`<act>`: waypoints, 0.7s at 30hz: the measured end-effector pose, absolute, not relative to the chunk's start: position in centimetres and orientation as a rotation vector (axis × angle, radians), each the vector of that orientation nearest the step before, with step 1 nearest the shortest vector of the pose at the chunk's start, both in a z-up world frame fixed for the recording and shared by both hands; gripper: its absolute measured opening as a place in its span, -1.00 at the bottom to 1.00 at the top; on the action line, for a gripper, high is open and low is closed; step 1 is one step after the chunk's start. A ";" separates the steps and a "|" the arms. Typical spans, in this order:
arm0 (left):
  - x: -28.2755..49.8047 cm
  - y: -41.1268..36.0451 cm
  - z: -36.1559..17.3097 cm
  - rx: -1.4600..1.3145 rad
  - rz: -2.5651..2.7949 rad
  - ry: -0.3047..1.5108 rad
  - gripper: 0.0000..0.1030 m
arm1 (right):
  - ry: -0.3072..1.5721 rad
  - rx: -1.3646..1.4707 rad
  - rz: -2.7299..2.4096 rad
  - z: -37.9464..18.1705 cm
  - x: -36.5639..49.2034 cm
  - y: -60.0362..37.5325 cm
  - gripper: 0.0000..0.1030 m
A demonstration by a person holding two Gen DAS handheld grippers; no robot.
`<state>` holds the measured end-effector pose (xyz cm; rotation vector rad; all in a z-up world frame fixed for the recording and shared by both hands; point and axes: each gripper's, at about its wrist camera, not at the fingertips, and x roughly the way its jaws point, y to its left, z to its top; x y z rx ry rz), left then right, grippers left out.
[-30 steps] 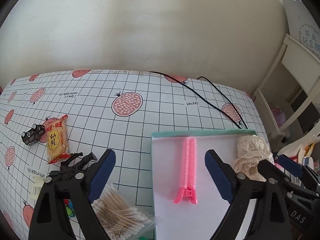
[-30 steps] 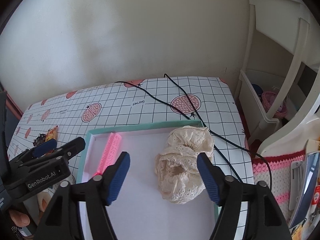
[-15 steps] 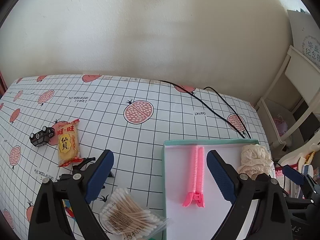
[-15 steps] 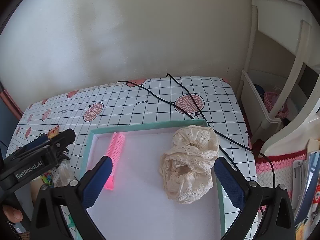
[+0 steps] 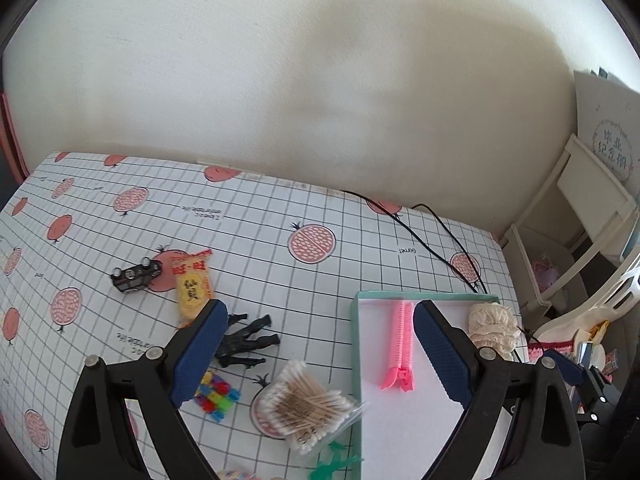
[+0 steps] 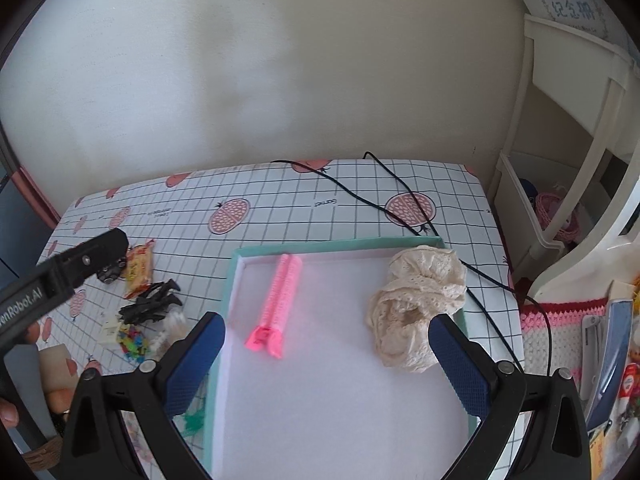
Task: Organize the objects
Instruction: 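Lift both open tools away from the tray toward the remaining objects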
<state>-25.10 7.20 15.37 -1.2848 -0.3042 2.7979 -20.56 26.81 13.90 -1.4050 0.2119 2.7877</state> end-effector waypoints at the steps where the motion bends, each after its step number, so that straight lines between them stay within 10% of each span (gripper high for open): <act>1: -24.7 6.7 15.8 -1.279 2.801 -0.311 0.83 | 0.216 -1.405 2.788 14.2 -20.3 26.5 1.00; 21: -16.7 -3.6 17.0 -1.258 2.915 -0.413 0.83 | 0.231 -1.475 2.897 18.0 -15.6 17.0 1.00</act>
